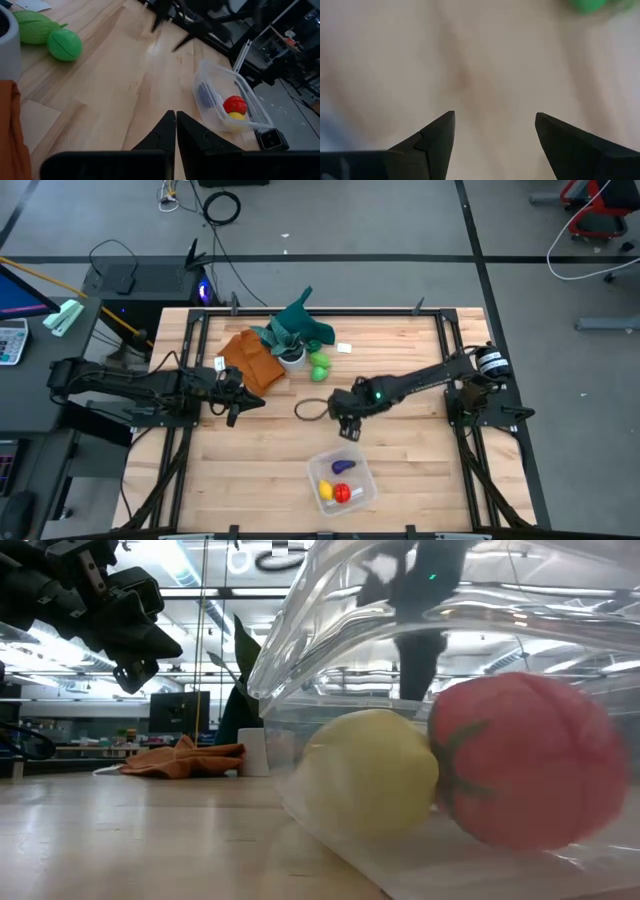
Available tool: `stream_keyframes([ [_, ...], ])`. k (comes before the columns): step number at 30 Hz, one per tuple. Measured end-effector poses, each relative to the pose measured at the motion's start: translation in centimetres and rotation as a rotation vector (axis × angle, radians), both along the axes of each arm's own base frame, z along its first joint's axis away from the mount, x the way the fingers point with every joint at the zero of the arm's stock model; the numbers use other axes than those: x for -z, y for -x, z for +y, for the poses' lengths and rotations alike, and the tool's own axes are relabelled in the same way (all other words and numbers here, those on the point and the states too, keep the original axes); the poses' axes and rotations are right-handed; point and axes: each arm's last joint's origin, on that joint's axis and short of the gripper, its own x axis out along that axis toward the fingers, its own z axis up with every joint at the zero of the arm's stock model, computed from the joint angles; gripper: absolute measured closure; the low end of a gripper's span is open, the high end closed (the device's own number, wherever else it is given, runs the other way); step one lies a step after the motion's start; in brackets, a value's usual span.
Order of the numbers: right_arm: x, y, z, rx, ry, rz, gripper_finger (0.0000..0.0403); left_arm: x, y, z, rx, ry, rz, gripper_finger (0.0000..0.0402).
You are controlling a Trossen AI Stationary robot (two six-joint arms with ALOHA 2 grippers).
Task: Pick and placing Produce into tupperware
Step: Put the pear into the transparent bin
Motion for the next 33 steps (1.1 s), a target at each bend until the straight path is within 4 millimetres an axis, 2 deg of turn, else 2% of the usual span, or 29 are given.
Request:
stream_keyframes([
  [8, -0.3, -2.2, -5.9, 0.103, 0.047, -0.214, 0.0165, 0.0, 0.0, 0.0, -0.001, 0.002, 0.0, 0.0388],
  [15, -0.9, -2.9, -9.4, -0.013, 0.126, -0.293, 0.0153, 0.0, 0.0, 0.0, -0.019, 0.018, 0.001, 0.0378],
  [19, -1.0, -2.9, -10.5, -0.052, 0.104, -0.316, 0.014, 0.0, 0.0, 0.0, -0.019, 0.018, 0.002, 0.0381],
  [25, -1.0, -3.0, -10.9, -0.063, 0.11, -0.331, 0.0124, 0.0, 0.0, 0.0, -0.018, 0.016, 0.001, 0.0389],
  [33, 1.9, -4.5, -11.3, -0.066, 0.11, -0.308, 0.0127, 0.0, 0.0, 0.1, -0.024, 0.014, 0.001, 0.0379],
])
